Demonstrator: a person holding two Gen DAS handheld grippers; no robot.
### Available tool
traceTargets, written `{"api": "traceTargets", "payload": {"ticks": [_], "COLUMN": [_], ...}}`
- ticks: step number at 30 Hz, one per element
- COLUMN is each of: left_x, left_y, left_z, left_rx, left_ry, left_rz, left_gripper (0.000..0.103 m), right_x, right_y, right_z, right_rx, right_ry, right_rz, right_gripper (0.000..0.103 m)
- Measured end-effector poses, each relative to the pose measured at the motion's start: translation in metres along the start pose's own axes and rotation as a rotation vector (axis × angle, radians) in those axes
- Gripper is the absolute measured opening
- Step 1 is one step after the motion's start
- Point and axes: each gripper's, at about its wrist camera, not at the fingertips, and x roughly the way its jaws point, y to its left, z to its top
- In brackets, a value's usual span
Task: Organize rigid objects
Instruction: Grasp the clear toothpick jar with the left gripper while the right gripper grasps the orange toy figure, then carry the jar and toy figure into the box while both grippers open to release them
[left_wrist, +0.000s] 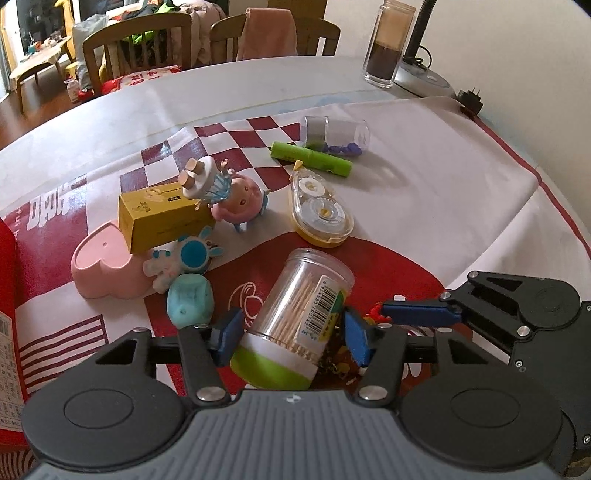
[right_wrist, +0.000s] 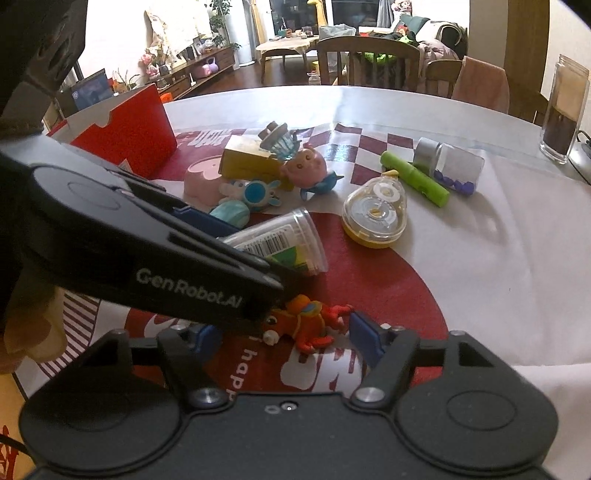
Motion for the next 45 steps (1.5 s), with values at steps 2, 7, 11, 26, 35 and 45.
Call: {"api": "traceTargets", "payload": {"ticks": [2, 7, 11, 26, 35, 45], "left_x": [0.0, -0.005, -0.01, -0.057, -0.112, -0.169], "left_y": [0.001, 0.006, 0.011, 0.041, 0.061, 0.094], "left_z": [0.001, 0.0, -0.003, -0.018, -0.023, -0.025], "left_rx": [-0.006, -0.048, -0.076, -0.19, -0.225, -0.214], "left_ry": [0.003, 0.001, -0.011, -0.053, -0.125, -0.2], "left_rz": [-0.002, -0.007, -0.006, -0.005, -0.017, 0.027], "left_gripper": [0.055, 0.048, 0.046, 0.044, 0.044, 0.044], "right_x": [-0.001, -0.002, -0.006, -0.055, -0.092, -0.104], "right_y": [0.0, 0.002, 0.004, 0.001, 0.033, 0.091], "right_z": [0.001, 0.001, 0.001, 0.005, 0.035, 0.084], "right_rx": [0.003, -0.008, -0.014, 0.058, 0.022, -0.073], "right_ry": [-0.001, -0.005, -0.009, -0.038, -0.098, -0.146], "right_rz": [-0.002, -0.015, -0.031, -0.082, -0.048, -0.015], "right_gripper": [0.059, 0.055, 0.055, 0.055, 0.055, 0.055]}}
